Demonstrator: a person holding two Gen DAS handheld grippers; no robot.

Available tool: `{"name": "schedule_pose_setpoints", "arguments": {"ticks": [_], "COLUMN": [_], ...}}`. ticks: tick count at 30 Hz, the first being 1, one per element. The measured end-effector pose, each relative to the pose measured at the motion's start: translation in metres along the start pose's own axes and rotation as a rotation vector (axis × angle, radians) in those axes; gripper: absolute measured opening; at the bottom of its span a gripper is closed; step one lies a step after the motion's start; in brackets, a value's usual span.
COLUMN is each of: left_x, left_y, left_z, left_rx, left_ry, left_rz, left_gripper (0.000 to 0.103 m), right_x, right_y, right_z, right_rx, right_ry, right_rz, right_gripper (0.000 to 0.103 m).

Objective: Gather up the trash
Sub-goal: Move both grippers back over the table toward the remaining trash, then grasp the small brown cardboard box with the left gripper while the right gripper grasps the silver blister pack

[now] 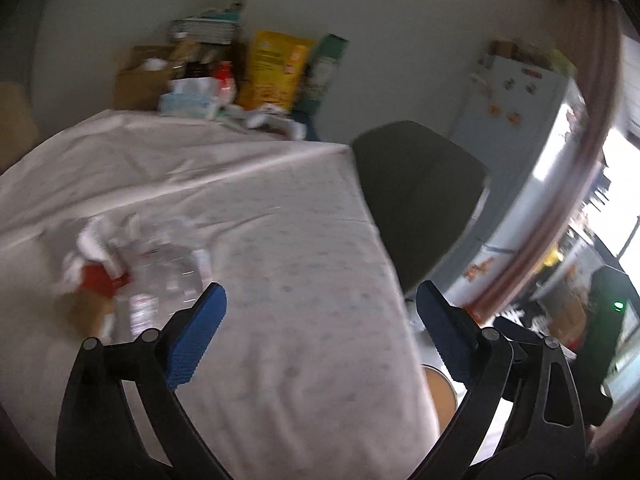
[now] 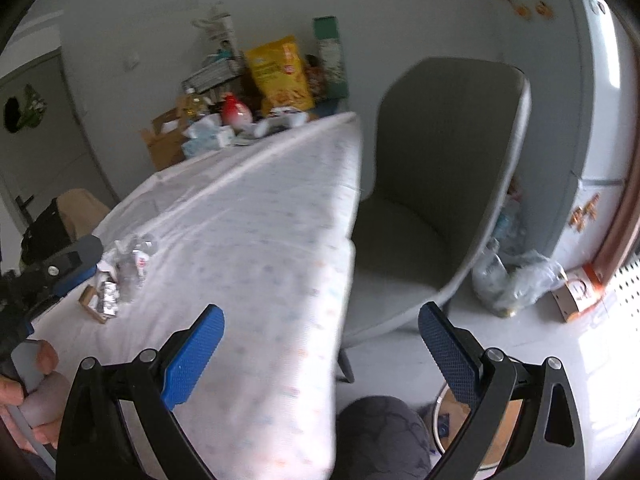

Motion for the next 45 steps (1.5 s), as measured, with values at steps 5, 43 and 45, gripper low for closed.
{"name": "schedule_pose_setpoints", "arguments": {"ticks": [5,43,45], "left_x": [-0.035,-0.156,-0.155], "left_y": [0.009,0.034,0.043], "left_z": [0.006,0.023,0.018], "left_rx": [-0.012,-0.059,-0.044], "left_ry": [0.056,0.272,0.265], "left_rz": [-0.061,-0.127,-0.124], "left_gripper": [0.095,0.033,0.033], "right_x": [-0.036,-0.152,-0.162], "right_y": [-0.005,-0.050,-0.052], "right_z": [-0.003,0.019,0.020], "right_rx": [0.008,-0.148,-0.156], "right_ry": [0.045,0.169,0.182], "right_rz": [-0.051,-0.246,-0.260], "right_gripper": [0.095,0.086,0.084]}}
Point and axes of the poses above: each gripper's, at about its wrist camera, not at the fingertips, and y roughly against the way its jaws point, x to its right, z to its underside, the point moved 8 cm from there along -y, roughly the way its jaws point, and after that the axes turned 2 degrees about x, right-handed, at the moved point
